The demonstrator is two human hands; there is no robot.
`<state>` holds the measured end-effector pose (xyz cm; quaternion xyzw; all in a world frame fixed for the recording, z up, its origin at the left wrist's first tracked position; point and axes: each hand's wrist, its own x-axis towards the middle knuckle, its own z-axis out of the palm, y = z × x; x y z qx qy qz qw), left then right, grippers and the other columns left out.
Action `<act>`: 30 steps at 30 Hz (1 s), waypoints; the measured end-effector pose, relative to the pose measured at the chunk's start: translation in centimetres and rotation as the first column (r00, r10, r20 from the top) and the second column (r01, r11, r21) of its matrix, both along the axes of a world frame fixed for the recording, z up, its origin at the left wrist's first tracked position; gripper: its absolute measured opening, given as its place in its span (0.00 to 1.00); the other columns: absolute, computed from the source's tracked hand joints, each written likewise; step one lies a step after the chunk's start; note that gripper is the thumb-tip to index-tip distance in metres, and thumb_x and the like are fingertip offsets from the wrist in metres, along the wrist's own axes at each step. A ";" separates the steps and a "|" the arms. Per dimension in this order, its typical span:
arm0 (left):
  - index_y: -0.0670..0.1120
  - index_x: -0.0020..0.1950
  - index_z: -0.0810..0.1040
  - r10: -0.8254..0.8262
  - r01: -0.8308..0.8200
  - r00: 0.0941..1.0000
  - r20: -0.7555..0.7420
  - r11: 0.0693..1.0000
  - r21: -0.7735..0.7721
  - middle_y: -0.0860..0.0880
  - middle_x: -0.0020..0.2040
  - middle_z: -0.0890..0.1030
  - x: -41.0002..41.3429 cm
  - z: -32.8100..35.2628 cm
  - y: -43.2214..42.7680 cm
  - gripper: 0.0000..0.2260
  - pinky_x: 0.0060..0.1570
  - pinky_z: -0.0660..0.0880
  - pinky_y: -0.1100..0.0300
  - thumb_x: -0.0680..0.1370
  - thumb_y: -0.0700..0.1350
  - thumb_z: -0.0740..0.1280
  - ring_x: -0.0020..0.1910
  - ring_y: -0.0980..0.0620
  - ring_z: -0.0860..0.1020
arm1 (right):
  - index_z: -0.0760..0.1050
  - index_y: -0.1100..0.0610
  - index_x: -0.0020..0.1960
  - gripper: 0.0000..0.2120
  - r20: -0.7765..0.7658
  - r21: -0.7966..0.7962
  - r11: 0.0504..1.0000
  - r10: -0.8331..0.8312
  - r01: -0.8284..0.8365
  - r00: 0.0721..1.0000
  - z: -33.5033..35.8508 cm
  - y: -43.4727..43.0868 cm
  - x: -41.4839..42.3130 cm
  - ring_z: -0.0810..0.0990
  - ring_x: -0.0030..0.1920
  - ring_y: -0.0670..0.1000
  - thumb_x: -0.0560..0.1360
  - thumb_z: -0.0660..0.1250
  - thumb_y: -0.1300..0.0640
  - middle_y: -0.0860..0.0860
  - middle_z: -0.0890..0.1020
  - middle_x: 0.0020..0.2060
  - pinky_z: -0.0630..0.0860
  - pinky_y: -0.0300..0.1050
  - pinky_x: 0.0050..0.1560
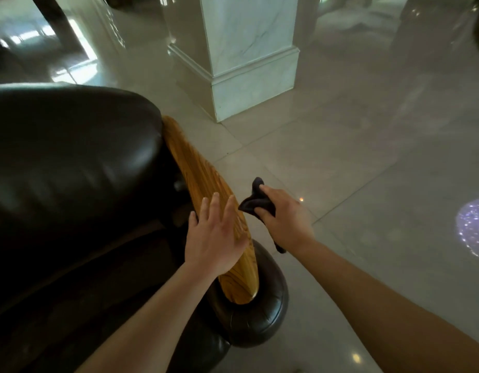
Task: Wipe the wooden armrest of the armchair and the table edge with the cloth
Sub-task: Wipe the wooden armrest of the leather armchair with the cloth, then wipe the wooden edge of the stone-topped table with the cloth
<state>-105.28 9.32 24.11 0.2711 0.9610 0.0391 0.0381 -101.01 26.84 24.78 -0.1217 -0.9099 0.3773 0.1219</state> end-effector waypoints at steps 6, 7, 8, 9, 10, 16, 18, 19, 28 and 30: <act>0.53 0.81 0.44 -0.074 0.074 0.997 0.027 0.997 -0.015 0.43 0.82 0.48 5.4 5.3 2.7 0.35 0.76 0.52 0.41 0.80 0.67 0.50 0.80 0.42 0.47 | 0.71 0.52 0.70 0.24 0.032 -0.032 0.997 -0.070 0.071 0.997 5.8 3.4 5.7 0.76 0.62 0.51 0.76 0.69 0.54 0.50 0.79 0.63 0.69 0.40 0.58; 0.53 0.81 0.44 -0.071 0.072 0.997 0.040 0.997 -0.019 0.44 0.82 0.48 6.3 5.9 3.1 0.34 0.76 0.52 0.41 0.80 0.66 0.50 0.80 0.43 0.47 | 0.71 0.52 0.70 0.24 0.038 -0.033 0.996 -0.082 0.083 0.996 6.5 3.9 6.6 0.76 0.62 0.51 0.75 0.69 0.54 0.50 0.79 0.63 0.70 0.41 0.58; 0.53 0.81 0.45 -0.062 0.063 0.997 0.046 0.998 -0.017 0.44 0.82 0.48 7.0 6.4 3.5 0.34 0.77 0.52 0.41 0.80 0.66 0.50 0.80 0.43 0.47 | 0.71 0.51 0.70 0.24 0.039 -0.038 0.995 -0.092 0.094 0.995 7.2 4.3 7.5 0.76 0.62 0.50 0.75 0.69 0.53 0.49 0.79 0.63 0.70 0.42 0.59; 0.53 0.81 0.45 -0.052 0.053 0.997 0.056 0.998 -0.017 0.44 0.82 0.49 7.6 6.8 3.9 0.34 0.77 0.51 0.41 0.80 0.66 0.51 0.80 0.43 0.47 | 0.71 0.51 0.70 0.24 0.040 -0.040 0.994 -0.104 0.106 0.994 7.8 4.7 8.4 0.77 0.62 0.50 0.75 0.70 0.53 0.49 0.79 0.62 0.70 0.41 0.59; 0.53 0.81 0.46 -0.043 0.044 0.997 0.070 0.999 -0.015 0.44 0.82 0.50 8.2 7.3 4.3 0.34 0.77 0.51 0.41 0.80 0.66 0.51 0.80 0.44 0.48 | 0.71 0.51 0.70 0.24 0.042 -0.041 0.992 -0.117 0.119 0.992 8.3 5.1 9.3 0.77 0.62 0.50 0.75 0.70 0.53 0.49 0.79 0.62 0.70 0.41 0.59; 0.52 0.81 0.49 -0.097 0.096 0.993 0.073 0.995 0.013 0.46 0.80 0.60 10.8 9.0 5.2 0.32 0.75 0.56 0.42 0.81 0.64 0.50 0.79 0.46 0.55 | 0.70 0.51 0.71 0.25 0.090 -0.052 0.973 -0.221 0.227 0.971 10.3 5.6 14.6 0.75 0.64 0.50 0.75 0.69 0.52 0.48 0.77 0.65 0.69 0.40 0.58; 0.52 0.81 0.49 -0.124 0.122 0.989 0.077 0.992 0.025 0.45 0.80 0.60 11.5 9.4 4.8 0.32 0.75 0.54 0.42 0.80 0.64 0.49 0.79 0.46 0.56 | 0.69 0.50 0.72 0.25 0.088 -0.057 0.959 -0.271 0.276 0.959 11.0 5.1 16.0 0.76 0.63 0.49 0.76 0.68 0.51 0.47 0.77 0.65 0.68 0.39 0.57; 0.52 0.81 0.49 -0.134 0.132 0.989 0.068 0.991 0.032 0.45 0.80 0.60 11.8 9.6 4.5 0.32 0.75 0.54 0.42 0.80 0.64 0.49 0.79 0.46 0.56 | 0.69 0.50 0.72 0.24 0.078 -0.065 0.953 -0.290 0.295 0.954 11.3 4.7 16.7 0.76 0.63 0.49 0.76 0.68 0.50 0.47 0.77 0.64 0.68 0.38 0.56; 0.52 0.80 0.51 -0.330 0.328 0.939 0.094 0.944 0.038 0.46 0.80 0.60 14.5 12.3 -0.4 0.30 0.76 0.53 0.41 0.81 0.63 0.50 0.79 0.46 0.56 | 0.69 0.48 0.71 0.23 0.054 -0.095 0.857 -0.504 0.507 0.862 12.0 -2.1 23.9 0.76 0.61 0.47 0.77 0.67 0.49 0.45 0.78 0.62 0.66 0.37 0.54; 0.52 0.80 0.52 -0.384 0.382 0.919 0.087 0.923 0.035 0.46 0.80 0.60 15.5 13.0 -1.0 0.30 0.76 0.53 0.41 0.81 0.62 0.51 0.79 0.46 0.57 | 0.70 0.48 0.71 0.23 0.057 -0.101 0.834 -0.540 0.543 0.840 11.9 -3.3 25.5 0.77 0.61 0.48 0.77 0.67 0.49 0.46 0.79 0.62 0.68 0.38 0.53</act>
